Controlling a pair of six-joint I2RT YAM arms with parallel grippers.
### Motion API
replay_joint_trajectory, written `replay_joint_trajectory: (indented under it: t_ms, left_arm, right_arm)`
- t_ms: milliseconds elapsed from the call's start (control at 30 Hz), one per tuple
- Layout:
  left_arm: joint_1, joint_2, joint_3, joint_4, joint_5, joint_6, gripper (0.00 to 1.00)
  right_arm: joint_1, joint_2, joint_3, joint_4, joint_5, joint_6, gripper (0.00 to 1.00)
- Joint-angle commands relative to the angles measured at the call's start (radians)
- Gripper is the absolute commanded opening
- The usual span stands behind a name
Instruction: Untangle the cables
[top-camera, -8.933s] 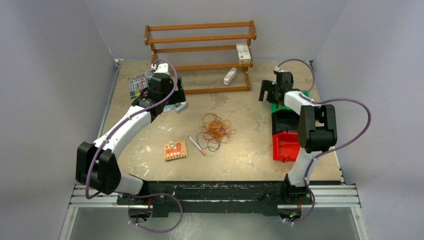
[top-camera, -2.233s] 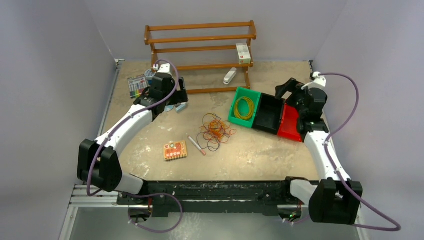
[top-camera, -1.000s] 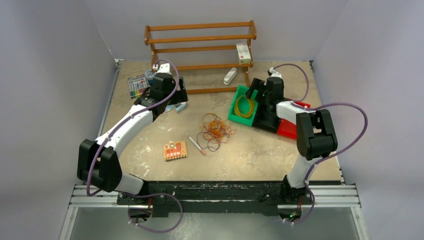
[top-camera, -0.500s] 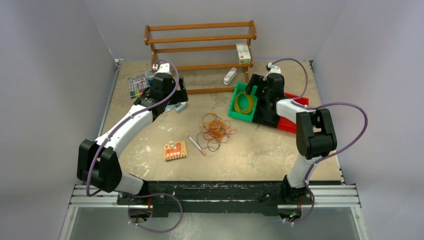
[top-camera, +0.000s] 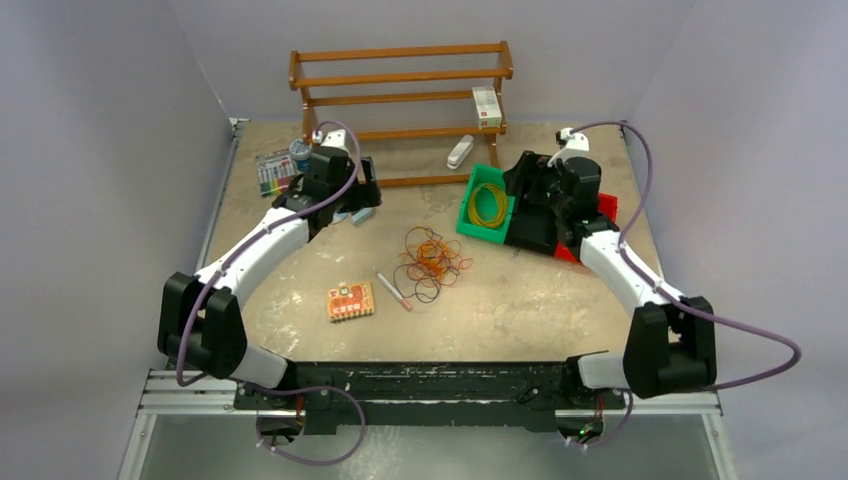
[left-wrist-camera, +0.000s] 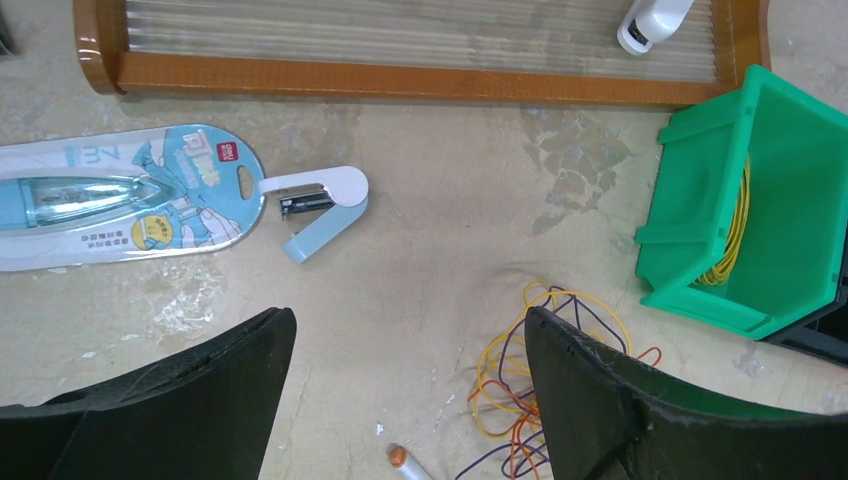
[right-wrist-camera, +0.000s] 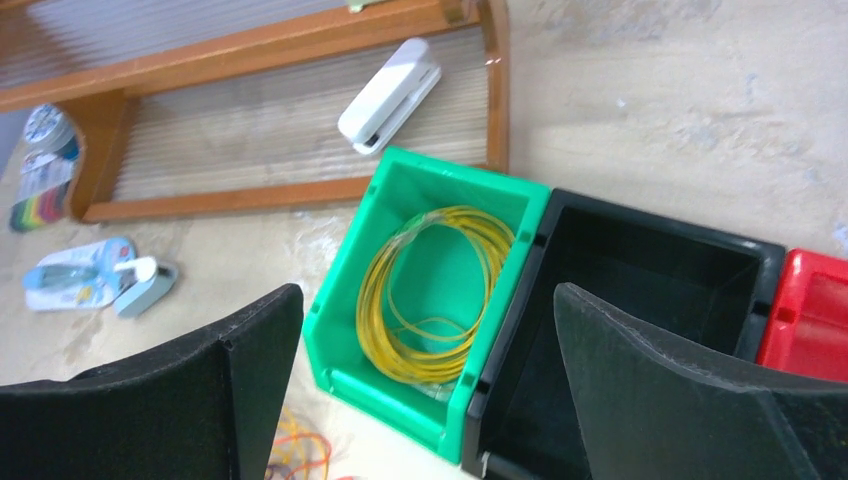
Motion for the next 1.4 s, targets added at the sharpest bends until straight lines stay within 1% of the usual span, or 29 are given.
replay_joint_trajectory:
  t_ms: [0,100,300,433,533,633,767,1067,1167,1367]
  left_arm:
    - [-0.014,0.015,0.023,0.058,0.039,-0.031,0.83]
    - [-0.033,0.032,0.017,0.067,0.037,-0.043,0.81]
    - [-0.080,0.042,-0.028,0.079,0.043,-0.056,0.78]
    - [-0.123,0.010,-0.107,0.086,0.041,-0.065,0.74]
    - [-0.153,-0.018,-0.177,0.089,0.031,-0.092,0.67]
    - [-0.154,-0.045,-0.247,0.107,0.040,-0.125,0.59]
    - [-0.156,-0.065,-0.318,0.153,0.078,-0.121,0.55]
    - [-0.163,-0.002,-0.335,0.222,0.172,-0.068,0.47]
    - [-0.172,0.021,-0.336,0.228,0.173,-0.062,0.45]
    - [-0.191,0.073,-0.332,0.237,0.178,-0.053,0.44]
  right_arm:
    - [0.011,-0.070,-0.042,-0.052,-0.120,0.043,0.95]
    - [0.035,-0.091,-0.059,-0.071,-0.165,0.077,0.95]
    - [0.109,-0.079,-0.065,-0.106,-0.234,0.089,0.89]
    - [0.152,-0.063,-0.075,-0.115,-0.245,0.087,0.87]
    - [0.164,-0.055,-0.080,-0.110,-0.260,0.090,0.85]
    - [0.174,-0.052,-0.074,-0.108,-0.247,0.093,0.83]
    - [0.187,-0.037,-0.075,-0.090,-0.238,0.110,0.82]
    - [0.205,0.001,-0.046,-0.095,-0.229,0.112,0.81]
    - [0.207,0.015,-0.031,-0.106,-0.233,0.102,0.81]
    - [0.208,0.022,-0.042,-0.099,-0.227,0.111,0.81]
